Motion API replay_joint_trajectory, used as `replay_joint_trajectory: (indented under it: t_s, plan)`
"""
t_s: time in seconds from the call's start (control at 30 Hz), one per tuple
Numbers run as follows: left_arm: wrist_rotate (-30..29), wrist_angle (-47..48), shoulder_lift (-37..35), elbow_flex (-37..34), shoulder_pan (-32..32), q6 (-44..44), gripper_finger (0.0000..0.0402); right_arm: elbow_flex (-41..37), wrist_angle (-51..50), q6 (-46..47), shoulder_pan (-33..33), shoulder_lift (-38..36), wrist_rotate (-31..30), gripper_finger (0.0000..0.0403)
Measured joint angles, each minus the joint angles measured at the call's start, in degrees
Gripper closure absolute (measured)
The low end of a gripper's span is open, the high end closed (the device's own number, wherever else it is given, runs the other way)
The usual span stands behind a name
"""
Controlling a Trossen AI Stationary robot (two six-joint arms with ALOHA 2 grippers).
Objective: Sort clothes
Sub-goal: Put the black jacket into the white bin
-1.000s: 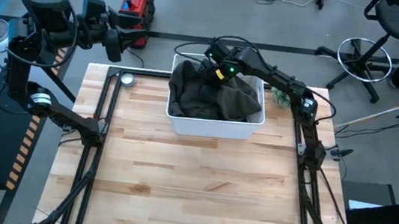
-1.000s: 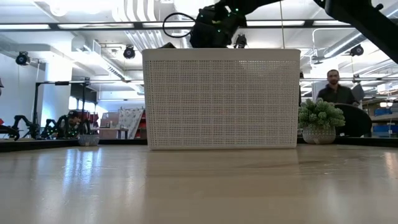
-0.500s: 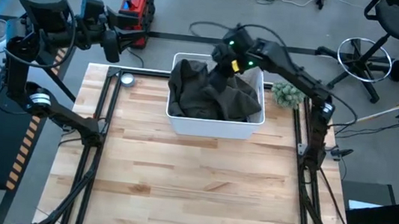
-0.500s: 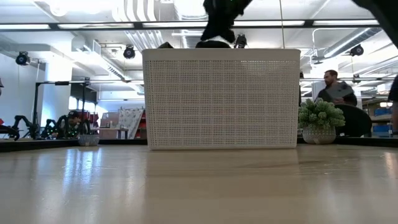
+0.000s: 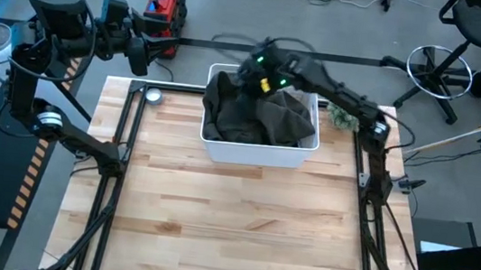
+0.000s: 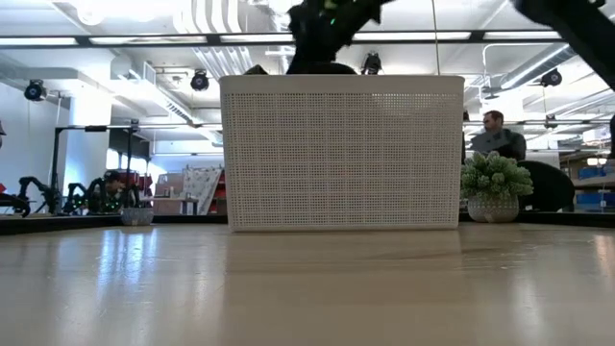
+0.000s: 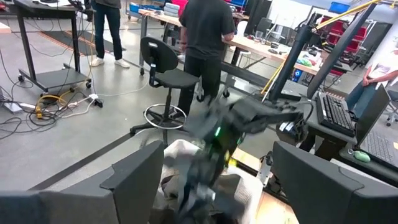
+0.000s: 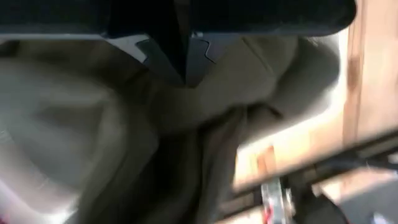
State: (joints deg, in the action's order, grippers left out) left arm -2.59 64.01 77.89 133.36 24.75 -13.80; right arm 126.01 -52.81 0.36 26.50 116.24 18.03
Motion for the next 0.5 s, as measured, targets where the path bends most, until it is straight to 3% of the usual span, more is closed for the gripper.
replay_joint_trajectory:
  t_s: [0.13,0.3,0.5]
  plan:
    - [0.0,0.1,0.0,0.0,0.0,0.0,0.0112,0.0,-4.5,0.3,-0.3,4.2,-1.2,0.0403]
    - [0.0,0.6,-0.1,0.0,0.0,-0.2,0.0121,-0.1,-12.3,1.2,0.1,7.6,-11.1,0.0403]
    - [0.0,0.9,-0.3,0.0,0.0,-0.2,0.0125,-3.3,-12.2,4.2,1.3,7.9,-12.1,0.0403]
